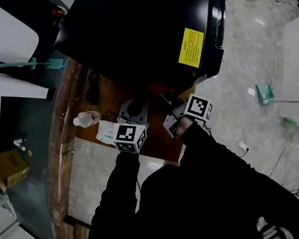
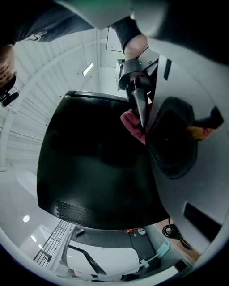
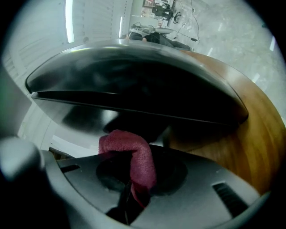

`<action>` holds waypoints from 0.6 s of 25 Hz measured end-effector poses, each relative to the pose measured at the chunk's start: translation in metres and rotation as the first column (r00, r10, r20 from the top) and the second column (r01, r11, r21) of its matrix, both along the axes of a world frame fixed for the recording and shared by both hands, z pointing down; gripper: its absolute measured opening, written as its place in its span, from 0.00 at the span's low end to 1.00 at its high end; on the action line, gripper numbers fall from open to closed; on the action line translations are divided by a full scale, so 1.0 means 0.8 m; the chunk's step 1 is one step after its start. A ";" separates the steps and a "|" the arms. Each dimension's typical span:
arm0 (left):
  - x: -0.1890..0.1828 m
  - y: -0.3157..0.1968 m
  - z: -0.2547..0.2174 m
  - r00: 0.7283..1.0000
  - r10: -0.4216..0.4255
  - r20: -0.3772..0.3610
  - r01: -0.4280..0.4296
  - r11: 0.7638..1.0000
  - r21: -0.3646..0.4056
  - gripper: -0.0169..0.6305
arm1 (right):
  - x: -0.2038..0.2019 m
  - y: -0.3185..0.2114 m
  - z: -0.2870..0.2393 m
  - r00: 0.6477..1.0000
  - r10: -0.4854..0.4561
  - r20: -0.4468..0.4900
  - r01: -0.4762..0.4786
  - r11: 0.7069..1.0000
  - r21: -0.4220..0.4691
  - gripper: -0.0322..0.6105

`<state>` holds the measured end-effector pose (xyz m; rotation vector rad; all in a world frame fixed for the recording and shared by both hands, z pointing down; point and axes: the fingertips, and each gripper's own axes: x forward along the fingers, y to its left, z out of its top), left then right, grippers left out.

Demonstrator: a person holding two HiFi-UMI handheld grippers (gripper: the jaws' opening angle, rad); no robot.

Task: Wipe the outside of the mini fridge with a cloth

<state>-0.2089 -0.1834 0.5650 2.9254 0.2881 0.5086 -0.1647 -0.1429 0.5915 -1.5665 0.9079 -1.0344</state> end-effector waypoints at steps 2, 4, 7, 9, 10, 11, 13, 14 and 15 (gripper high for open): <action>0.002 0.000 0.025 0.999 0.003 0.035 -0.003 1.000 0.004 0.04 | 0.000 -0.001 0.030 1.000 0.001 0.020 0.000 1.000 -0.015 0.17; 0.002 -0.001 0.052 0.997 -0.004 0.077 0.005 1.000 -0.015 0.04 | 0.000 0.000 0.064 0.999 0.001 0.039 0.001 0.999 -0.044 0.17; 0.005 0.000 0.103 0.988 -0.023 0.151 0.031 0.998 -0.056 0.04 | 0.002 0.004 0.113 0.998 -0.002 0.065 0.009 0.995 -0.100 0.17; 0.005 0.004 0.133 0.980 -0.020 0.196 0.034 0.997 -0.067 0.04 | 0.003 0.007 0.143 0.997 -0.003 0.076 0.014 0.990 -0.139 0.17; 0.005 0.007 0.145 0.977 -0.016 0.215 0.032 0.997 -0.071 0.04 | 0.003 0.008 0.158 0.997 -0.002 0.079 0.015 0.987 -0.159 0.17; 0.004 0.009 0.155 0.973 -0.012 0.232 0.029 0.997 -0.073 0.04 | 0.003 0.008 0.172 0.997 -0.001 0.082 0.016 0.984 -0.179 0.17; 0.001 0.013 0.176 0.964 -0.004 0.267 0.025 0.997 -0.076 0.04 | 0.003 0.012 0.202 0.996 0.005 0.092 0.015 0.975 -0.222 0.17; -0.001 0.015 0.186 0.959 0.000 0.284 0.024 0.997 -0.080 0.04 | 0.003 0.014 0.215 0.995 0.009 0.098 0.015 0.971 -0.240 0.17; -0.002 0.017 0.196 0.954 0.005 0.301 0.022 0.996 -0.084 0.04 | 0.003 0.016 0.227 0.994 0.013 0.105 0.014 0.967 -0.253 0.17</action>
